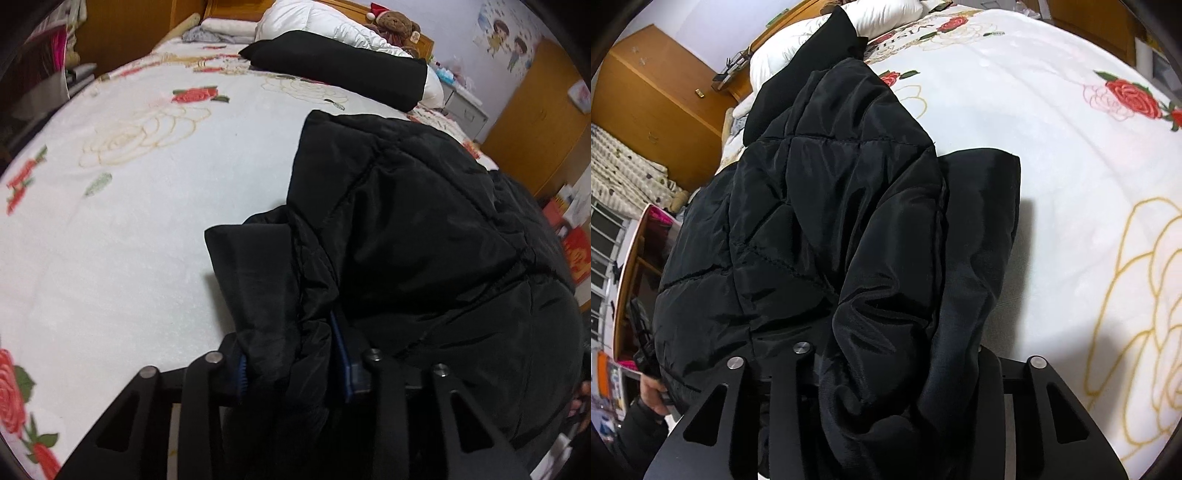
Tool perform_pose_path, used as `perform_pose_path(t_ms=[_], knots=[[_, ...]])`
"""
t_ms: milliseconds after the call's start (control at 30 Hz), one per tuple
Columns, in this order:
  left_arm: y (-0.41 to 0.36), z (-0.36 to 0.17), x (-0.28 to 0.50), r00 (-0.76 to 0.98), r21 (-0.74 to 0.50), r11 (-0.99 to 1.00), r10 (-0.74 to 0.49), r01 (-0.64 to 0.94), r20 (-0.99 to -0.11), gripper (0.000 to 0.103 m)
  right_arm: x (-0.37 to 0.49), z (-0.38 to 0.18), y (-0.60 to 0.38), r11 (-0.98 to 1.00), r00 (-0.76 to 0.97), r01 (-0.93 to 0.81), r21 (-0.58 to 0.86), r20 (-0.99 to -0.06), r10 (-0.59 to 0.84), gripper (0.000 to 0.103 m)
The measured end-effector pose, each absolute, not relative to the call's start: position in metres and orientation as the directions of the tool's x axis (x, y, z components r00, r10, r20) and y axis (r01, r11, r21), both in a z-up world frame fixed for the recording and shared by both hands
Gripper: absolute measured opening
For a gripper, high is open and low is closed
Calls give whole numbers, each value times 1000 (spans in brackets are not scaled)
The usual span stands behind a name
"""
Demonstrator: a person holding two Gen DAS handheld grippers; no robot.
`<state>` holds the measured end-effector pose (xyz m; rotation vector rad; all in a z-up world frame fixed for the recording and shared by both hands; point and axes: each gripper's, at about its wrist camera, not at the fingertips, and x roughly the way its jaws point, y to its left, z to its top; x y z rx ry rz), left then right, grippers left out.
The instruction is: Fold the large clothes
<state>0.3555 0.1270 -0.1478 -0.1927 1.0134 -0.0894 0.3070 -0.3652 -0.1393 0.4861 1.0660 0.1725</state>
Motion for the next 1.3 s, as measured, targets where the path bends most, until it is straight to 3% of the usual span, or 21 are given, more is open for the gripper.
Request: perform_pose_path(t_ms=[300, 1300], knots=[[110, -122, 347, 553, -62, 998, -47, -8, -832, 28, 303, -117, -358, 904, 492, 88, 419, -807, 326, 30], [115, -14, 306, 646, -53, 998, -57, 26, -761, 26, 260, -35, -349, 900, 569, 10, 435, -743, 352, 26]])
